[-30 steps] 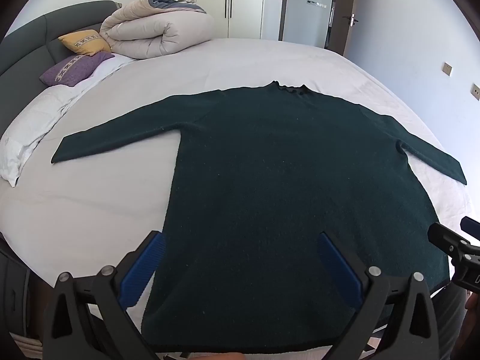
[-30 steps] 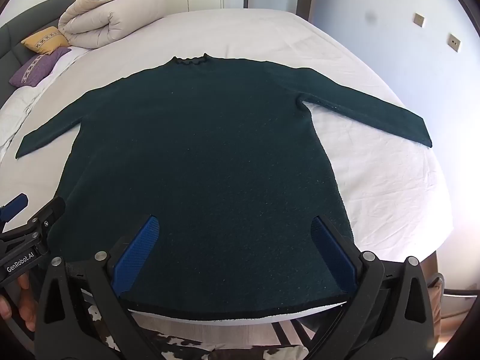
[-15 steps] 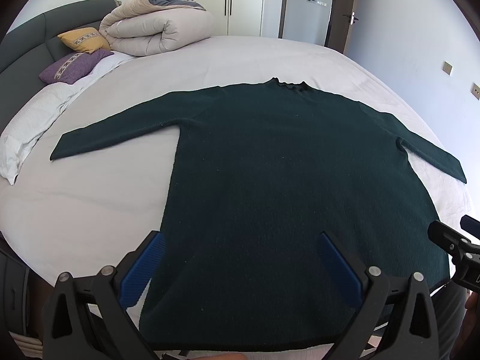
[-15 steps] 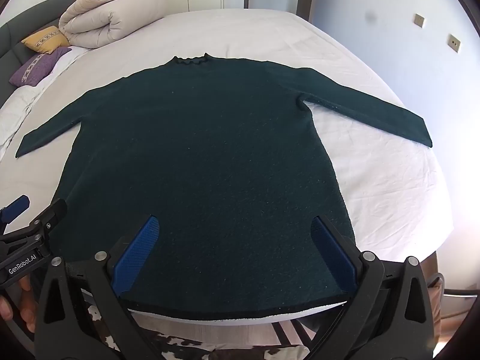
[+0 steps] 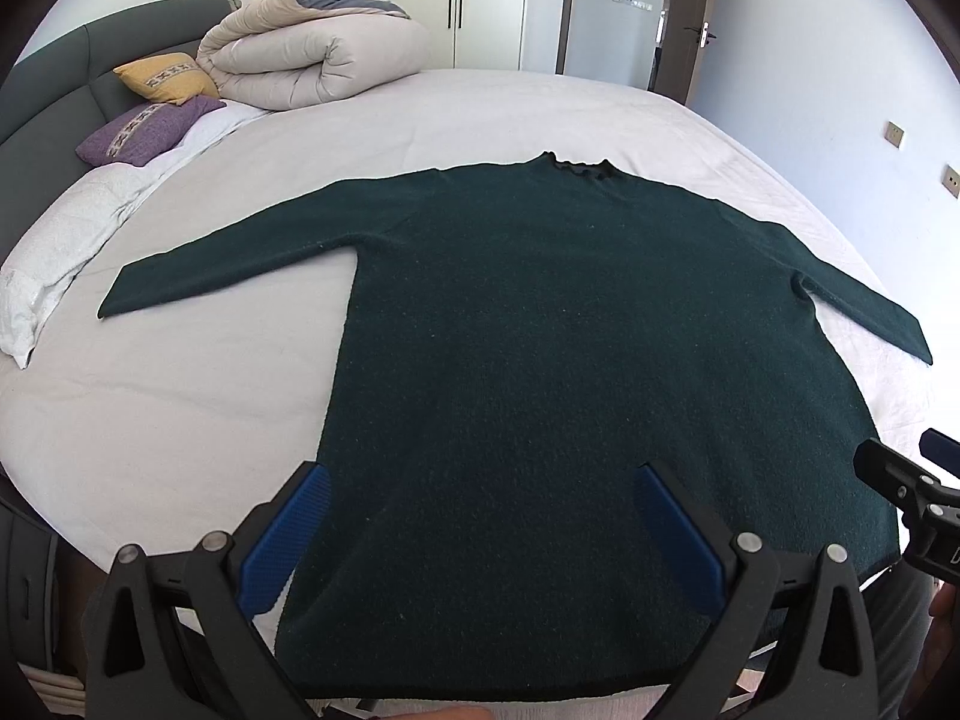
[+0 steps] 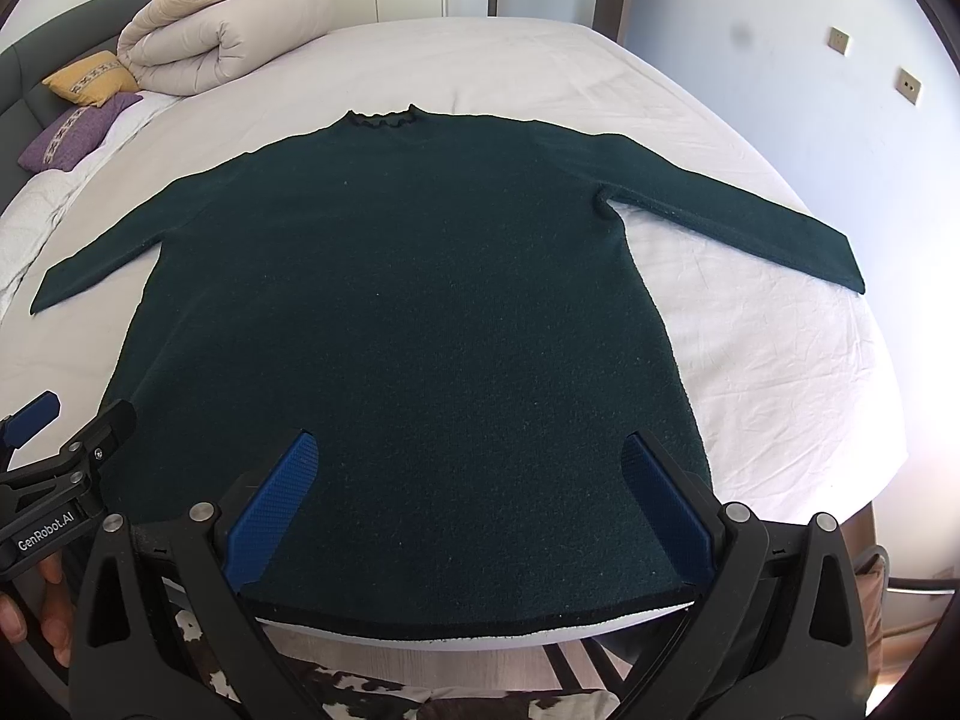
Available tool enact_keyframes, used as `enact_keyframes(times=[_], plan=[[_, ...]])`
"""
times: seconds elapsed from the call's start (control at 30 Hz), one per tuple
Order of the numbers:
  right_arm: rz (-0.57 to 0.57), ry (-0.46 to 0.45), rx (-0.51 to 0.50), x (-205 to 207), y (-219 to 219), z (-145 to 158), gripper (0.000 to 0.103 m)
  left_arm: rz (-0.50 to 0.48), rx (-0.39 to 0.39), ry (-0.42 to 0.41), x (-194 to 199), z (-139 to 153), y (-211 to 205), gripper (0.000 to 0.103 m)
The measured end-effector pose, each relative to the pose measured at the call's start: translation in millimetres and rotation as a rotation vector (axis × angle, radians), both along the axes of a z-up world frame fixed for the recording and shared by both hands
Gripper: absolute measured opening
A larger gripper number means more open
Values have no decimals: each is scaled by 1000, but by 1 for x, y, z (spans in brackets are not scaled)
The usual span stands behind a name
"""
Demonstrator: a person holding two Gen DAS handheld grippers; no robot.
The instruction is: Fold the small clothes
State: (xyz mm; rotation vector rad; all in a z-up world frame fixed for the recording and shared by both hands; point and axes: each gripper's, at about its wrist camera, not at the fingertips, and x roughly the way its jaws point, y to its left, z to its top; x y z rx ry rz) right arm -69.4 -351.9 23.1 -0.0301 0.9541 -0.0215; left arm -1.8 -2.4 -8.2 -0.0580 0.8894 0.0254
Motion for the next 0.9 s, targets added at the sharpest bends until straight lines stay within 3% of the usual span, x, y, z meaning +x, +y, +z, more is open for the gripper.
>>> enact_keyframes(times=[0.9], plan=[[0,2,-2,-1,0,-2,103,-1,-2,7,-1,-4,-3,103]])
